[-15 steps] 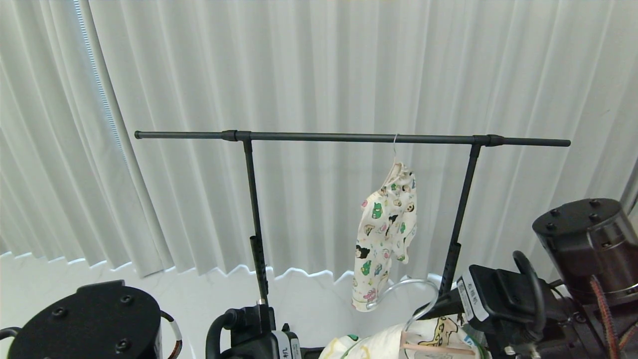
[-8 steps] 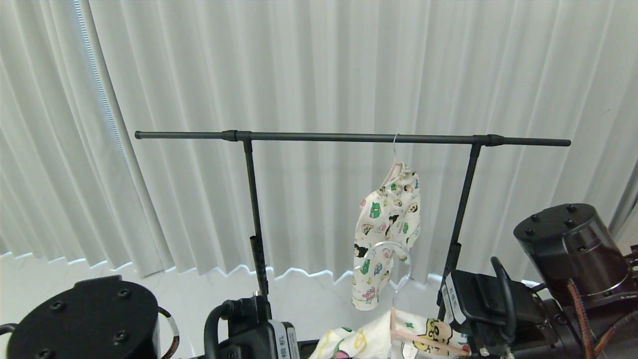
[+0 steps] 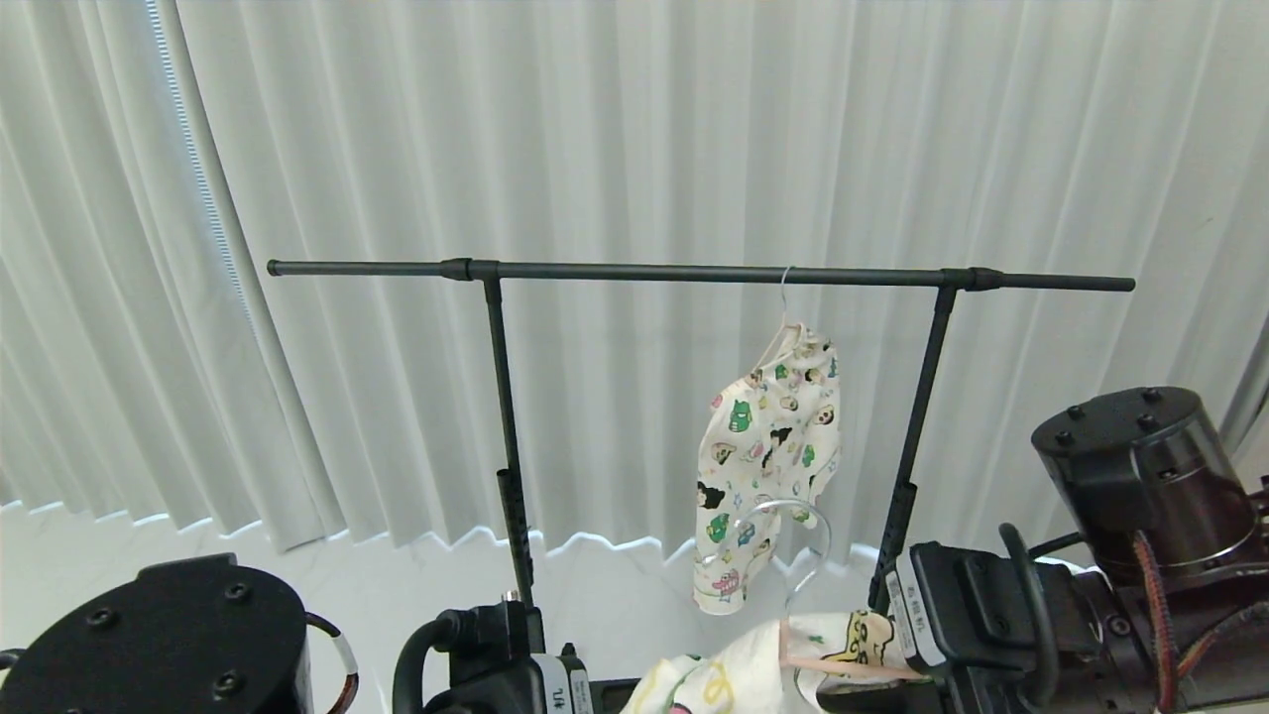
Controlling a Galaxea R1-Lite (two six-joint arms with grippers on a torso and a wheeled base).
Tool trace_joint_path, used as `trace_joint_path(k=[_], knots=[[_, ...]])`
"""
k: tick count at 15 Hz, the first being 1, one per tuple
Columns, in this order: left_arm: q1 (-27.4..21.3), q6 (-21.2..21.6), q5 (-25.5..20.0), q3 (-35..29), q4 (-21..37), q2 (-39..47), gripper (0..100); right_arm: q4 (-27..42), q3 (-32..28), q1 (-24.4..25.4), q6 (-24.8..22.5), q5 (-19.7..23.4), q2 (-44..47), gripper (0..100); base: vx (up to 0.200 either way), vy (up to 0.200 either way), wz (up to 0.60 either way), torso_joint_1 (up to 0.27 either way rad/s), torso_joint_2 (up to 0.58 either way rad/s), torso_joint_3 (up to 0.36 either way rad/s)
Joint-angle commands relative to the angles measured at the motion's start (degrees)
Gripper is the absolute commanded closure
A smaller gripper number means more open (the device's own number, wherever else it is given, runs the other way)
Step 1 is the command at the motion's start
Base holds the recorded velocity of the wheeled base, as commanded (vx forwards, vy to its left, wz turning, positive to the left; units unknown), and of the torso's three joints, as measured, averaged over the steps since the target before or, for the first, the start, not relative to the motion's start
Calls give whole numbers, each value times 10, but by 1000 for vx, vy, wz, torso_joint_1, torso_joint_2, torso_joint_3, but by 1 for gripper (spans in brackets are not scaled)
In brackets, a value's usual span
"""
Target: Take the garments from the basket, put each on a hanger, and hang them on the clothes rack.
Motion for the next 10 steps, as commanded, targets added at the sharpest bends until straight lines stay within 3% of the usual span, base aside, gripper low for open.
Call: trace_joint_path(k=[1,6,8,10], knots=[[2,-1,4,1,1,2,0,-2,-6,-10,-53,1,-5,100,0,0,0,0,0,0],[25,-21,30,1,1,3,0,-18,-17,-56,-195,6,-14,100,0,0,0,0,0,0],[43,-40,46,8,1,-4,0,-21,-17,-65,-207,6,-21,100,0,0,0,0,0,0],[91,-41,63,41,1,-5,0,-30,-17,-75,-217,6,-27,100,0,0,0,0,0,0]])
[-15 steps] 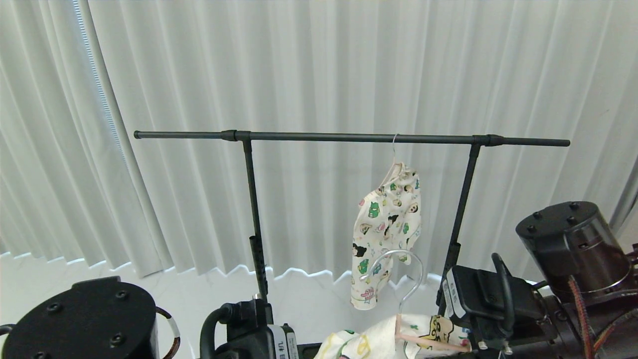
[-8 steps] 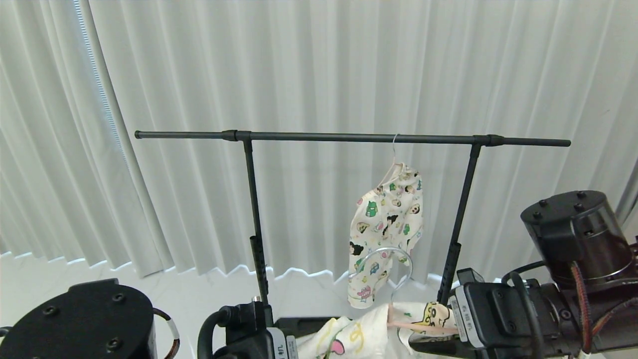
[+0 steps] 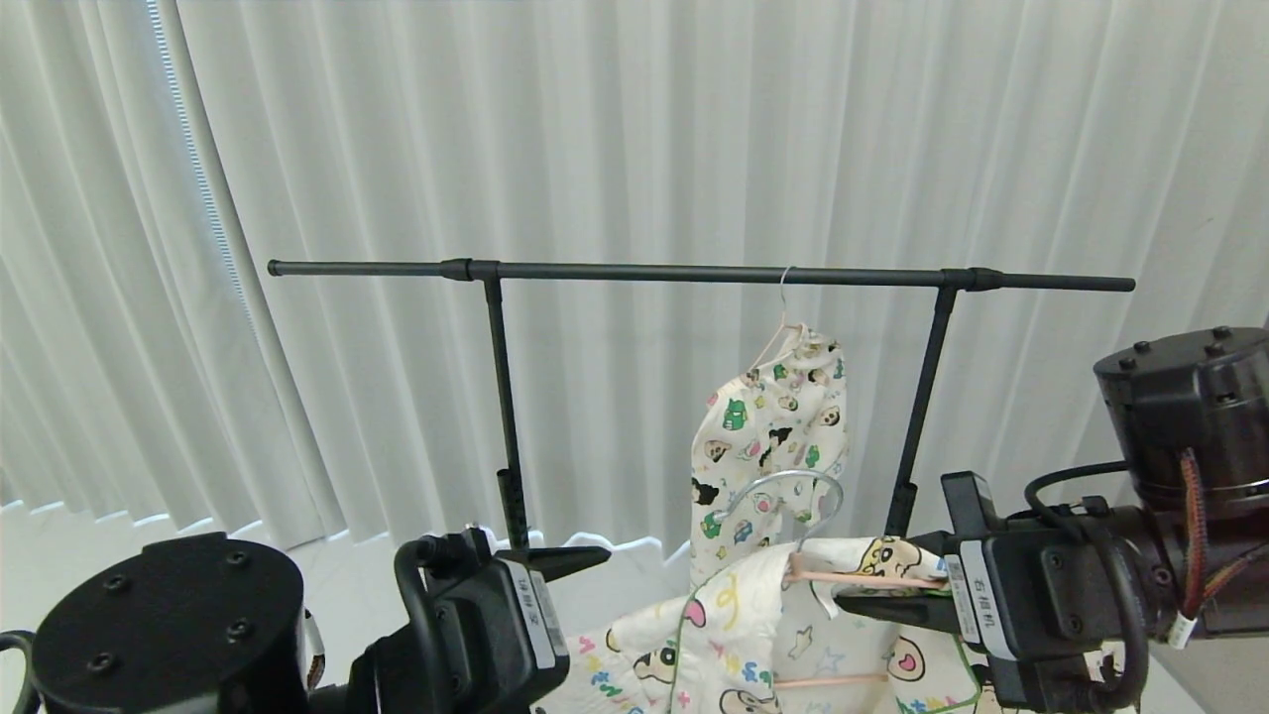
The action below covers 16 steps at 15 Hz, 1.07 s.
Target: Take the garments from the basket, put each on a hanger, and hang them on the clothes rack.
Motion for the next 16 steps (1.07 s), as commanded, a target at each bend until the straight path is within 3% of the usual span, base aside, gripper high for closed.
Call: trace_joint_path(k=[1,5,8,11,16], knots=[[53,0,4,40,0,-16,0,-1,1,-12,-3,0,-11,100,0,0,0,0,0,0],[117,-2,3,102,0,-67,0,-3,-2,-35,-7,-1,-15,100,0,0,0,0,0,0],[200,-19,3,132,0,-60,0,-12,-2,-36,-7,0,-22,100,0,0,0,0,0,0],[206,-96,3,138,0,-33,0,-13,-8,-36,-7,2,-24,100,0,0,0,0,0,0],[212,-108,3,131,0,10,0,-13,-14,-34,-7,2,-30,100,0,0,0,0,0,0]])
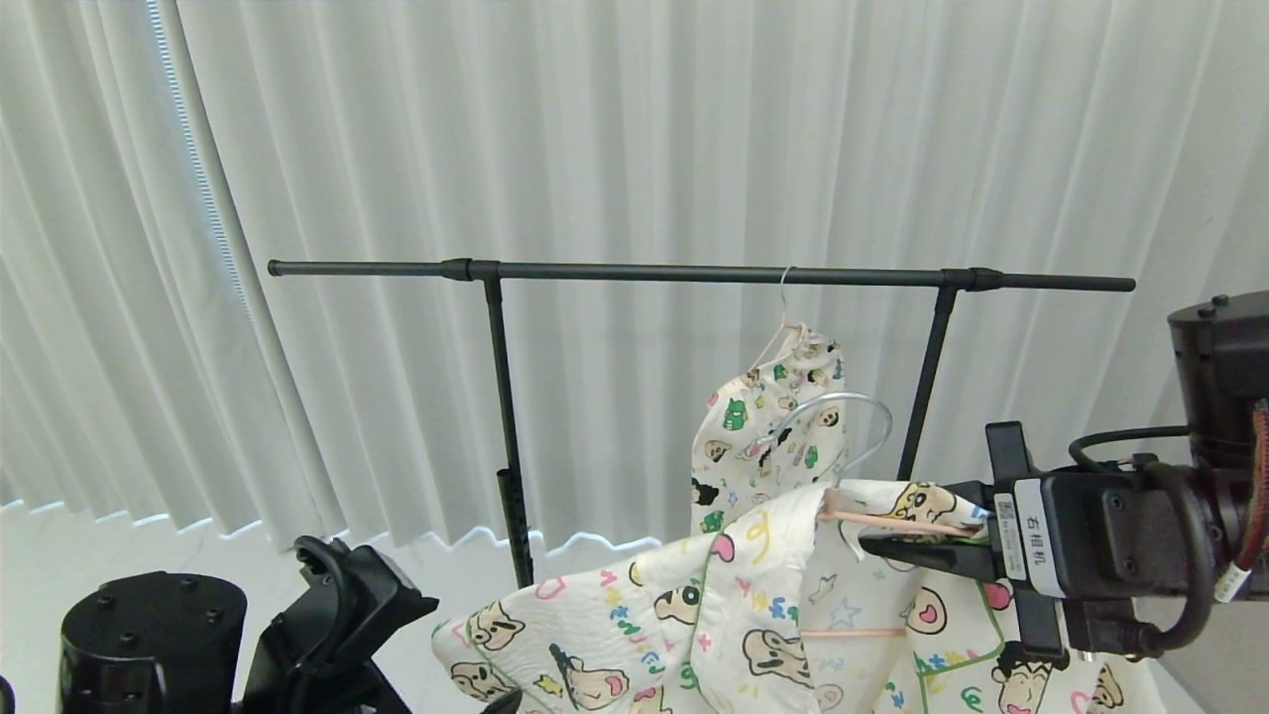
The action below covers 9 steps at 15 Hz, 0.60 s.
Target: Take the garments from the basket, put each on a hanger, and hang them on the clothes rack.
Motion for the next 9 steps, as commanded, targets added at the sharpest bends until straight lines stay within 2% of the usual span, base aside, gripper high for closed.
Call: trace_joint_path(k=[1,4,5,9], knots=[[4,0,0,-7,0,18,0,0,-2,3,0,0,-3,100,0,0,0,0,0,0],[6,0,-1,-14,0,24,0,0,-3,4,0,0,-6,100,0,0,0,0,0,0],[6,0,0,-16,0,24,100,1,-2,4,0,0,-8,100,0,0,0,0,0,0],[64,0,3,-13,0,15,100,1,2,-15,-5,-2,-12,100,0,0,0,0,0,0]])
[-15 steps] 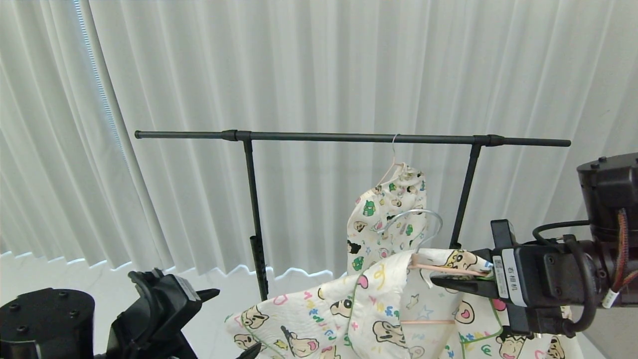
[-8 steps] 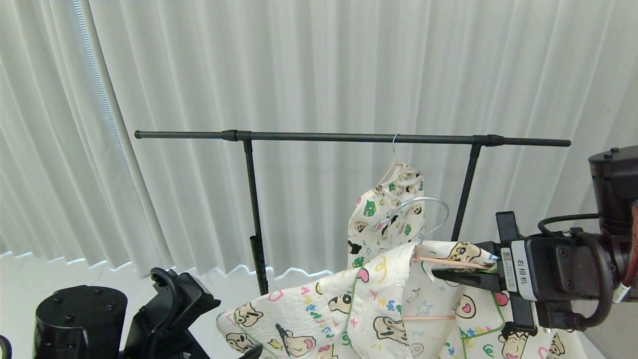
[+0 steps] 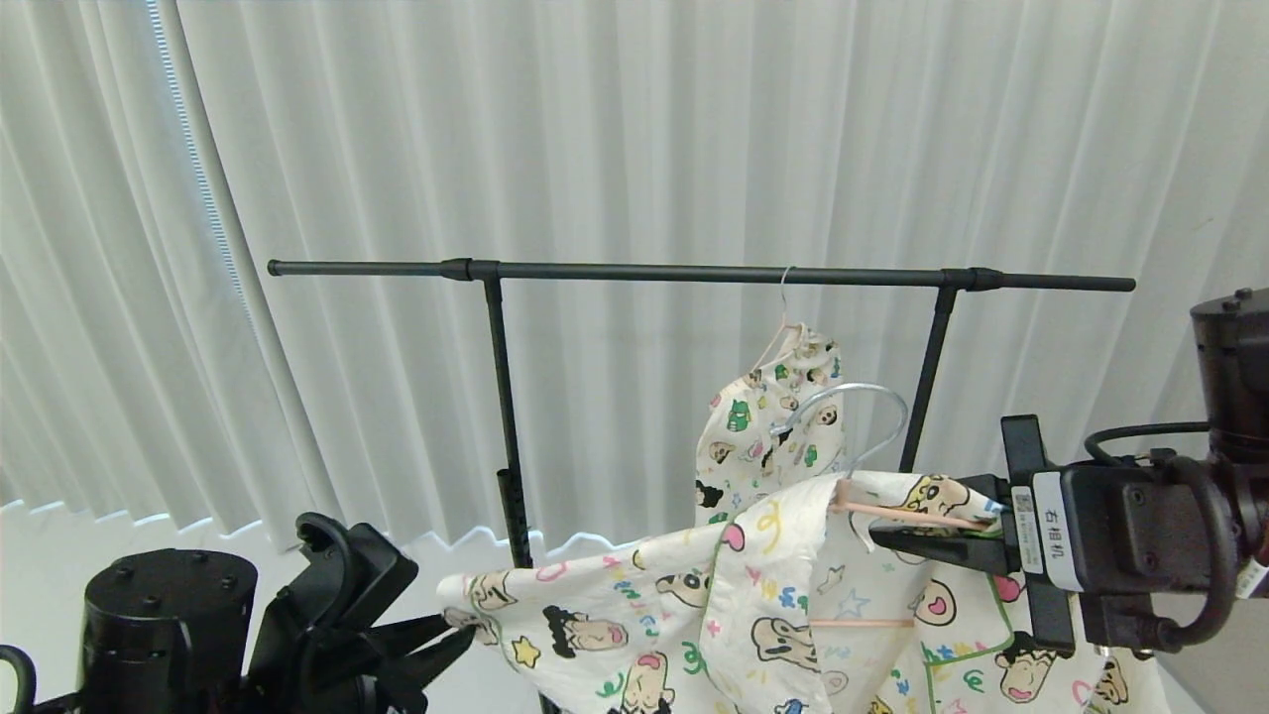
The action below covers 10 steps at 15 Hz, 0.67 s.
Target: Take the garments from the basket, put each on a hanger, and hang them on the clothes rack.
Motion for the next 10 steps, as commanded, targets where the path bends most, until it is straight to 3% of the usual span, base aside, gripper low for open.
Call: trace_joint_path(k=[1,5,10], knots=[[39,0,1,-2,0,-4,100,-1,1,-10,-2,0,-1,100,0,0,0,0,0,0],[83,0,1,0,0,-10,100,-1,-1,-15,-2,-1,-2,100,0,0,0,0,0,0],[68,2,-4,3,0,-28,100,-1,-5,-15,-1,-2,-2,100,0,0,0,0,0,0]])
